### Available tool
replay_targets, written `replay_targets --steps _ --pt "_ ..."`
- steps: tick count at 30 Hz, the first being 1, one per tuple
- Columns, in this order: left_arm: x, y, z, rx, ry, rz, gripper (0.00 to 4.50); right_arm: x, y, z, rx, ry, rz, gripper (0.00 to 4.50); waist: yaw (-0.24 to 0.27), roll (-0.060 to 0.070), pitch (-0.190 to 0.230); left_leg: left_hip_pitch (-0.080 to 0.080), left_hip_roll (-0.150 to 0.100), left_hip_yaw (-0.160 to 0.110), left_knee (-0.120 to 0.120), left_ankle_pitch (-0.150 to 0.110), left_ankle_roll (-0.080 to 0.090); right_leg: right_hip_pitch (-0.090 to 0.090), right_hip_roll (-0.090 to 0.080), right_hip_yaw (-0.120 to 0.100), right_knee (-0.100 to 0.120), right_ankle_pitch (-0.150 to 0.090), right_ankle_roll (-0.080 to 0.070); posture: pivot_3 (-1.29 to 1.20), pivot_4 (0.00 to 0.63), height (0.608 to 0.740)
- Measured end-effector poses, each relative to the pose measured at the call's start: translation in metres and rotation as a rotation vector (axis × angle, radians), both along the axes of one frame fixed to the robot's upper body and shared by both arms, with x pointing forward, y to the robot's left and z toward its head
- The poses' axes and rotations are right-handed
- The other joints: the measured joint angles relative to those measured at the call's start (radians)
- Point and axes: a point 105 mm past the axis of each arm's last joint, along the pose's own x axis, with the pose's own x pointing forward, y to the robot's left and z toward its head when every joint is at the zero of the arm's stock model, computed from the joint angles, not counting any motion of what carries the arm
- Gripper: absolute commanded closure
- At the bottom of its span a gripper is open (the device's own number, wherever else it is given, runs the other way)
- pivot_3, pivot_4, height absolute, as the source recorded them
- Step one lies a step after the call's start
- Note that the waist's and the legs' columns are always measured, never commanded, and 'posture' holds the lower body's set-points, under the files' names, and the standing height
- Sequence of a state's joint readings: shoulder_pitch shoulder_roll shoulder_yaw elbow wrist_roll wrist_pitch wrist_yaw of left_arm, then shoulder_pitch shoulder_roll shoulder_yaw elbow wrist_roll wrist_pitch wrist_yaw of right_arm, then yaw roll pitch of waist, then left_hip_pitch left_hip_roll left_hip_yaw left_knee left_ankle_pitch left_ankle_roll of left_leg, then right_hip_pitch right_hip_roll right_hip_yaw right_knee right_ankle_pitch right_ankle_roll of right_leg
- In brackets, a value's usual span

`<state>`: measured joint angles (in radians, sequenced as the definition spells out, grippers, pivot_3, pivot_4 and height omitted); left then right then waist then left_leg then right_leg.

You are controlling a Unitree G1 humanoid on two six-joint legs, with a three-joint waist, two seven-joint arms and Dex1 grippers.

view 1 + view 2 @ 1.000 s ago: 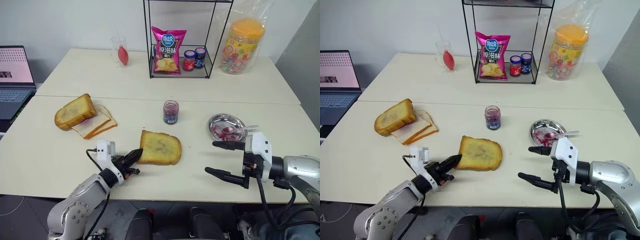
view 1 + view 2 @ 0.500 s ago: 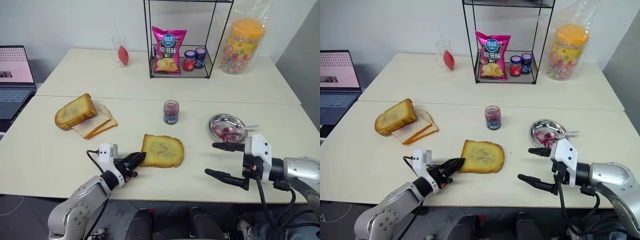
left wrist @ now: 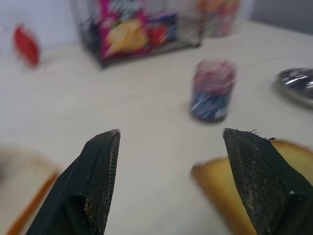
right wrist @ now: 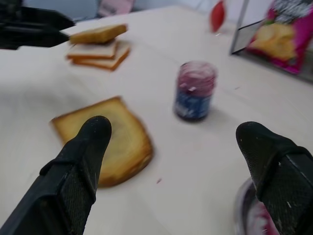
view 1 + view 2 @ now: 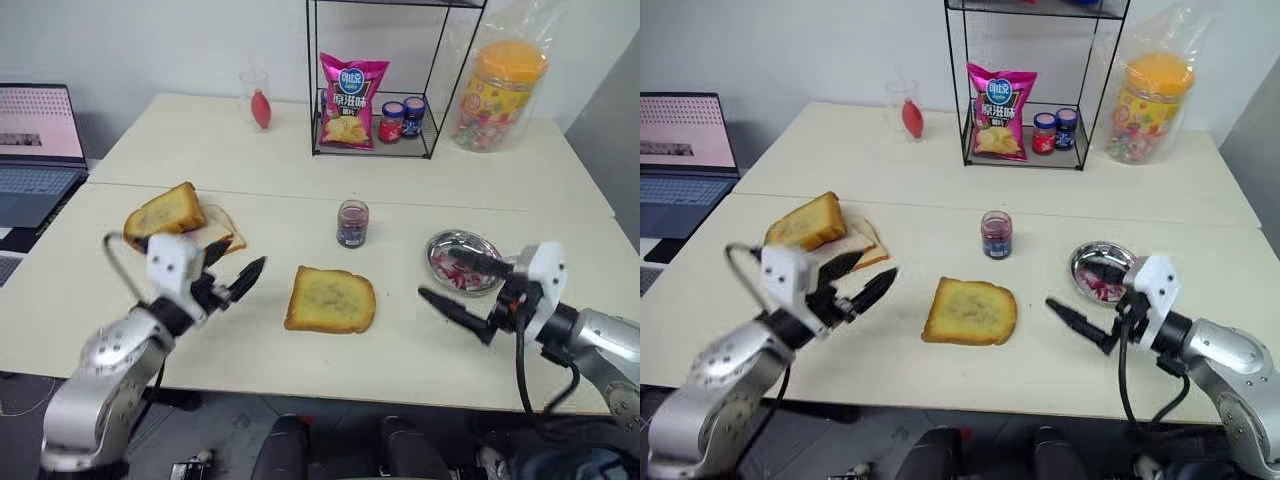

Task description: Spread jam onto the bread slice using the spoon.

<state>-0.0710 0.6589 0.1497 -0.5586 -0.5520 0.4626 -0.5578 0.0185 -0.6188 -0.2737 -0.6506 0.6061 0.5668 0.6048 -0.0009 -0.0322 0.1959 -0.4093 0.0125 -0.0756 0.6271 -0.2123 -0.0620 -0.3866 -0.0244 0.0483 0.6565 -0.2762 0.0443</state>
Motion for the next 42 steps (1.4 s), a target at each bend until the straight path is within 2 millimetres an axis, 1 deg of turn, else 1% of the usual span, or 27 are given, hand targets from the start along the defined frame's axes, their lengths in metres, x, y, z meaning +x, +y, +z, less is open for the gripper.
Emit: replay_targets --steps 1,2,3,5,6,9,10,13,16,21,28,37,38,40,41,42 --pt "-0.003 -0.011 0.0 0.031 0.007 -0.078 0.82 0.003 -0.005 0.001 0.019 -0.01 -0.045 0.0 -0.001 0.0 0.0 -0.001 0.0 0.001 0.0 0.0 0.0 -0.001 0.0 0.001 0.0 0.001 0.001 0.0 0.15 0.74" --pt "-0.006 -0.02 -0.002 0.056 0.022 -0.144 0.66 0.006 -0.01 0.002 0.041 -0.017 -0.095 0.0 -0.001 0.0 0.0 -0.003 0.0 0.001 -0.001 0.0 0.0 -0.003 0.0 0.0 0.0 0.003 0.005 0.0 0.15 0.74" --pt "-0.01 -0.031 -0.003 0.076 0.04 -0.221 0.53 0.011 -0.018 0.001 0.072 -0.024 -0.168 0.0 -0.002 0.0 0.0 -0.005 0.001 -0.001 -0.001 0.0 0.0 -0.004 0.001 -0.001 0.0 0.005 0.006 0.0 0.15 0.74" --pt "-0.015 -0.045 0.0 0.076 0.053 -0.318 0.14 0.019 -0.035 -0.001 0.131 -0.025 -0.294 0.0 -0.003 0.0 0.0 -0.006 0.001 -0.002 -0.002 0.0 0.0 -0.007 0.002 -0.002 0.002 0.005 0.004 0.0 0.15 0.74" --pt "-0.017 -0.051 0.001 0.084 0.063 -0.367 0.02 0.024 -0.046 -0.002 0.184 -0.026 -0.377 0.0 -0.004 0.0 0.0 -0.006 0.002 -0.003 -0.003 0.0 0.0 -0.008 0.003 -0.002 0.004 0.004 0.003 0.0 0.15 0.74" --pt "-0.027 -0.071 0.006 0.122 0.07 -0.529 0.02 0.037 -0.08 -0.008 0.34 -0.012 -0.613 0.0 -0.007 0.002 0.0 -0.006 0.002 -0.003 -0.002 0.0 0.0 -0.008 0.005 -0.002 0.007 0.004 0.003 0.0 0.15 0.74" --pt "-0.032 -0.077 0.004 0.132 0.083 -0.581 0.02 0.039 -0.095 -0.017 0.396 0.02 -0.714 0.0 -0.009 0.003 0.0 -0.006 0.002 -0.003 -0.002 0.0 0.0 -0.008 0.005 -0.002 0.007 0.004 0.004 0.0 0.15 0.74" --pt "-0.035 -0.082 0.0 0.127 0.117 -0.616 0.02 0.04 -0.112 -0.035 0.436 0.077 -0.817 0.0 -0.017 0.005 0.001 -0.006 0.002 -0.003 -0.001 0.0 0.0 -0.008 0.004 -0.001 0.007 0.003 0.004 0.0 0.15 0.74" --pt "-0.033 -0.085 0.001 0.129 0.117 -0.63 0.02 0.046 -0.118 -0.045 0.509 0.115 -0.863 0.0 -0.027 0.006 0.001 -0.005 0.002 -0.003 -0.001 0.0 0.0 -0.008 0.005 -0.001 0.008 0.003 0.005 0.0 0.15 0.74" --pt "-0.033 -0.09 0.001 0.137 0.113 -0.655 0.02 0.057 -0.115 -0.064 0.645 0.219 -0.847 0.0 -0.031 0.007 0.001 -0.005 0.002 -0.003 -0.001 0.0 0.001 -0.008 0.005 -0.001 0.008 0.004 0.004 0.0 0.15 0.74" --pt "-0.031 -0.095 -0.001 0.124 0.121 -0.648 0.02 0.071 -0.11 -0.07 0.785 0.295 -0.797 0.0 -0.031 0.008 0.001 -0.005 0.002 -0.003 0.0 0.0 0.001 -0.008 0.005 -0.001 0.009 0.004 0.003 0.0 0.15 0.74" --pt "-0.031 -0.098 -0.003 0.123 0.123 -0.636 0.02 0.086 -0.105 -0.078 0.896 0.365 -0.741 0.0 -0.031 0.01 0.0 -0.005 0.002 -0.003 0.0 0.0 0.001 -0.008 0.005 -0.001 0.009 0.005 0.003 0.0 0.15 0.74" --pt "-0.03 -0.098 -0.002 0.118 0.12 -0.632 0.01 0.088 -0.105 -0.077 0.907 0.367 -0.738 0.18 -0.031 0.01 0.0 -0.005 0.002 -0.003 0.0 0.0 0.001 -0.008 0.005 -0.001 0.009 0.005 0.003 0.0 0.15 0.74" --pt "-0.03 -0.098 -0.002 0.118 0.12 -0.631 0.0 0.089 -0.105 -0.076 0.92 0.367 -0.733 0.4 -0.031 0.01 0.0 -0.005 0.002 -0.003 0.0 0.0 0.001 -0.008 0.005 -0.001 0.009 0.005 0.003 0.0 0.15 0.74" --pt "-0.03 -0.098 -0.002 0.118 0.12 -0.63 0.0 0.09 -0.106 -0.075 0.923 0.367 -0.731 0.67 -0.031 0.01 0.0 -0.005 0.002 -0.003 0.0 0.0 0.001 -0.008 0.005 -0.001 0.009 0.005 0.003 0.0 0.15 0.74" --pt "-0.03 -0.098 -0.003 0.118 0.12 -0.63 0.0 0.091 -0.106 -0.075 0.927 0.369 -0.727 0.85 -0.031 0.011 0.0 -0.005 0.002 -0.003 0.0 0.0 0.001 -0.008 0.005 -0.001 0.009 0.005 0.003 0.0 0.15 0.74"
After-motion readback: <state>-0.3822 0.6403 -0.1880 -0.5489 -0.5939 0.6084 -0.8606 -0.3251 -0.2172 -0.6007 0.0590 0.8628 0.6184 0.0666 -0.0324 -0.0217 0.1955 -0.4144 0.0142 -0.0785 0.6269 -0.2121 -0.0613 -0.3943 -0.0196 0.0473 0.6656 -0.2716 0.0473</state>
